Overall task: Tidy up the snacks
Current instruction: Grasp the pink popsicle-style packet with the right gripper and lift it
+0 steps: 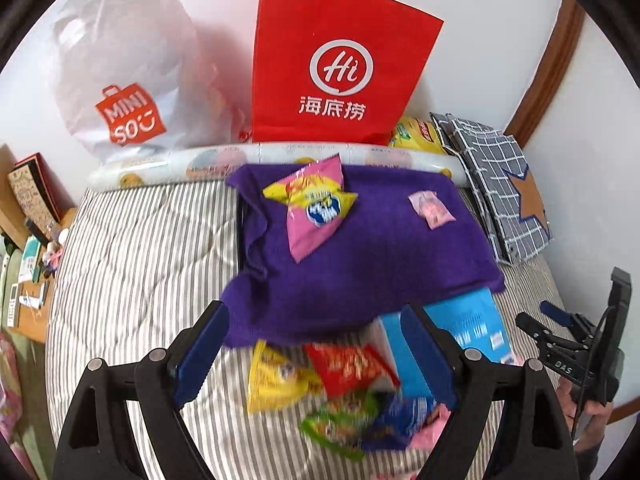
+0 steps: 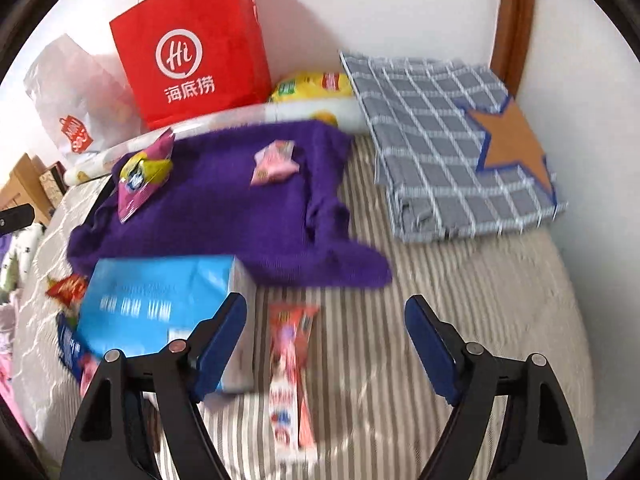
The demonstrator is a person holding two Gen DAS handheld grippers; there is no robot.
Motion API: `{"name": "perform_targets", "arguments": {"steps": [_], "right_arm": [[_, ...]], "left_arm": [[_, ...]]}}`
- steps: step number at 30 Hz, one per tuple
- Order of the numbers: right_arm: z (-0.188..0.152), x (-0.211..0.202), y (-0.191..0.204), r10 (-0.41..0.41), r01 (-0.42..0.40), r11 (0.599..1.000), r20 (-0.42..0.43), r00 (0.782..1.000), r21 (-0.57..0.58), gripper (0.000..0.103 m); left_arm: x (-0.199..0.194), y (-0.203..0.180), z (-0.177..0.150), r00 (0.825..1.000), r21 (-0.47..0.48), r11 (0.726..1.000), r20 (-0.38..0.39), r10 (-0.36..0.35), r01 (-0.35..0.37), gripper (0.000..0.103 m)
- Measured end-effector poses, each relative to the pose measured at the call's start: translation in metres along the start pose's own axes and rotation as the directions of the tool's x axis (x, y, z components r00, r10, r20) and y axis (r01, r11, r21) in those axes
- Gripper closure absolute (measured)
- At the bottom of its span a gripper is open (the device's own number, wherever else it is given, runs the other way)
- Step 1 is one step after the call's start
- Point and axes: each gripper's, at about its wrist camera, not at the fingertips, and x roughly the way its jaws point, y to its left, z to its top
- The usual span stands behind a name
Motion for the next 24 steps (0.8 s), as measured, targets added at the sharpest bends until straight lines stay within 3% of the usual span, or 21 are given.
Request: {"name": "perform_targets", "arguments": {"steps": [4, 9, 13, 17, 24], "right_arm": [[-0.018, 0.005, 0.004, 0.012, -0.013, 0.999, -0.042, 0.999, -0.029, 0.047], [-0.033, 0.015, 0.011, 0.052, -0.056, 0.997, -0.073, 0.996, -0.061, 0.055], [-0.041, 0.027, 0.014, 0.058, -0.066, 0.995, -0.106, 0.993, -0.071, 0.079], [-0.047, 0.013, 0.009, 0.064, -0.068, 0.996, -0.075, 0.995, -0.06, 0.085], [-0.073, -0.021, -0.006, 0.085, -0.088, 0.996, -0.096, 0.992, -0.033, 0.084]], "left_arm": [[-0.009, 0.003, -0.017, 1.0, -0.012, 1.0, 0.001, 0.008, -0.008, 0.017], [-0.016, 0.005, -0.035, 1.0, -0.02, 1.0, -0.004, 0.018, -0.018, 0.017], [-0.019, 0.008, -0.046, 1.0, -0.028, 0.999, -0.005, 0.023, -0.024, 0.017], [-0.022, 0.01, -0.054, 1.0, -0.041, 0.999, -0.01, 0.015, -0.015, 0.017], [-0.024, 0.012, -0.064, 1.0, -0.043, 0.999, -0.009, -0.005, 0.005, 0.017]]}}
